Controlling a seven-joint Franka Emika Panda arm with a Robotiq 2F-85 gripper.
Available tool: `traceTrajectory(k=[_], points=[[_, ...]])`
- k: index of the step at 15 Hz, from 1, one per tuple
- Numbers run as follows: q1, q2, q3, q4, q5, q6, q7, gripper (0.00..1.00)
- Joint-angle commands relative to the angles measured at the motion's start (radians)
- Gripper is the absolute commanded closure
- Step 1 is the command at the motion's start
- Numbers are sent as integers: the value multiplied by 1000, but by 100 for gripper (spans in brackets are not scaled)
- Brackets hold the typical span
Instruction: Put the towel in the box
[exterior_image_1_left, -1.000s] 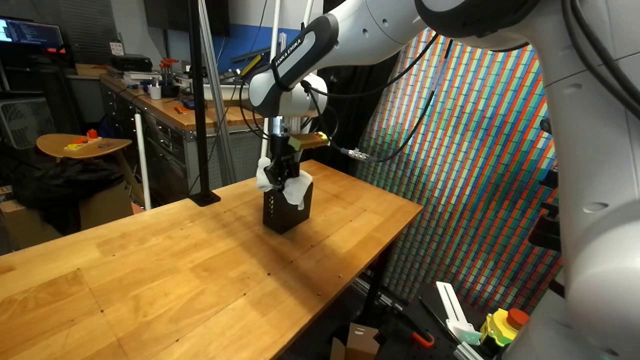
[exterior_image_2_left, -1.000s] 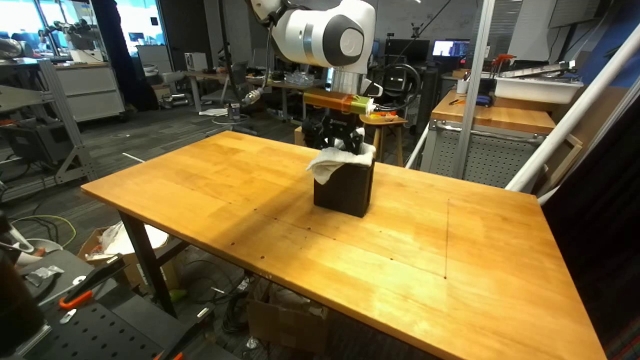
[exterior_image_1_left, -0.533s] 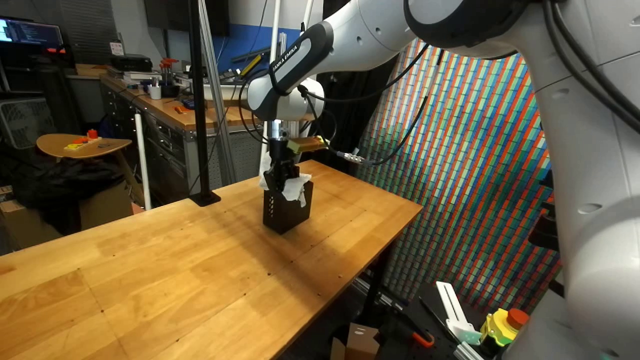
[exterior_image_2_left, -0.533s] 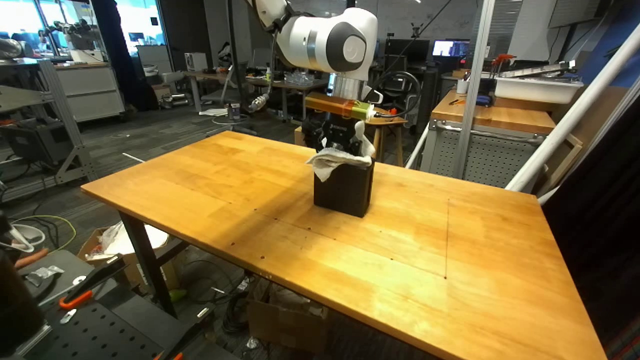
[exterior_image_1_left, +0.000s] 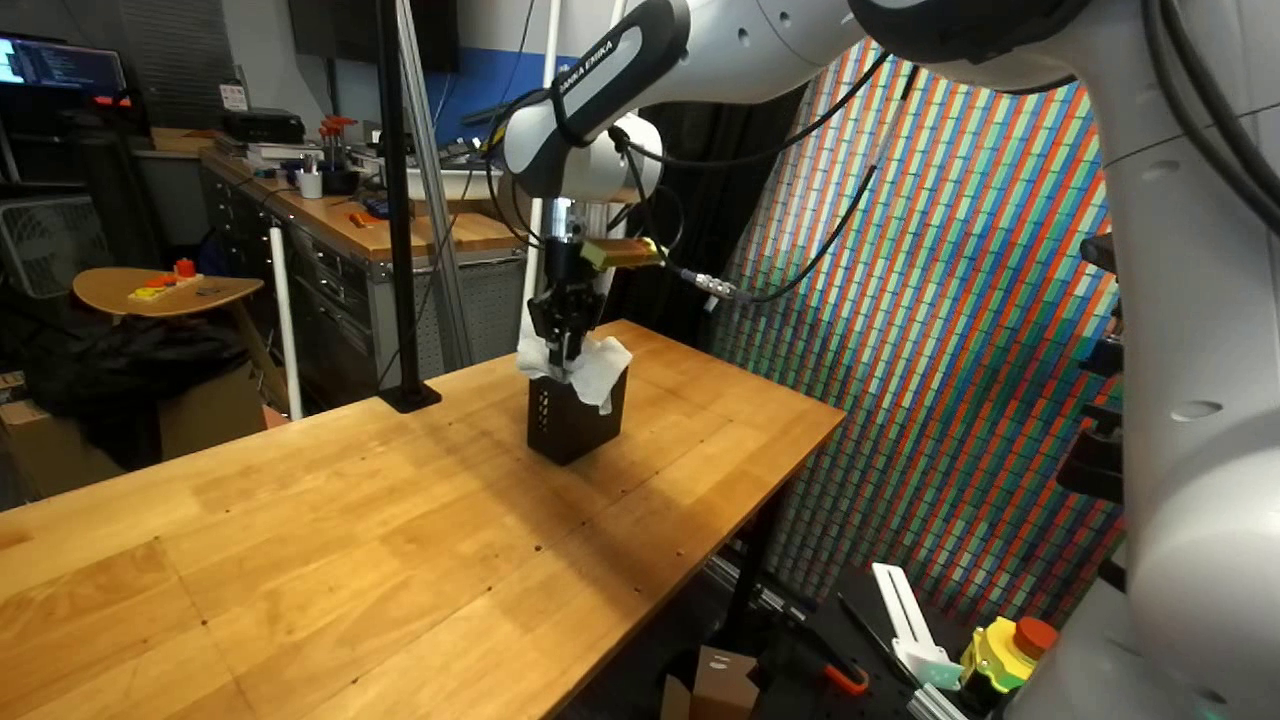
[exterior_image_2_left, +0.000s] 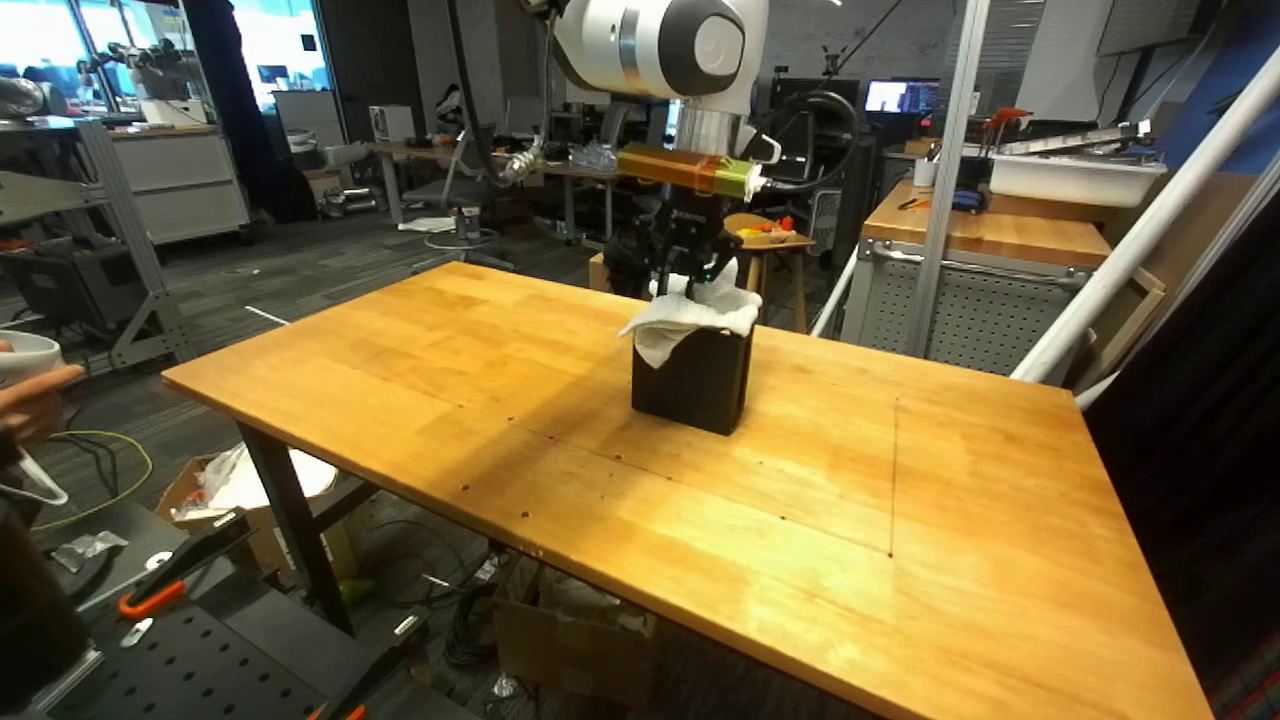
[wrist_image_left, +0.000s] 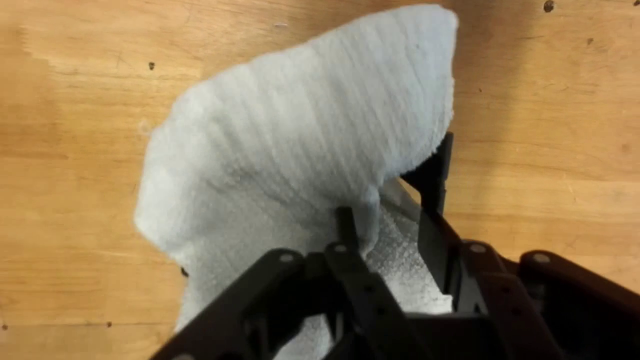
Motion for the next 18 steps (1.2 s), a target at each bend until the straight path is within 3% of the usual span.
traceTrajectory(k=[1, 4, 5, 6, 8, 15, 18], points=[[-1, -91, -5, -6, 15, -26, -17, 29], [4, -127, -11, -1, 8, -24, -22, 8], [7, -133, -12, -1, 4, -20, -22, 16], [8, -138, -13, -1, 2, -15, -25, 42], [10, -140, -13, -1, 0, -9, -32, 42], [8, -108, -17, 2, -13, 6, -60, 96], [7, -91, -19, 7, -19, 13, -67, 100]])
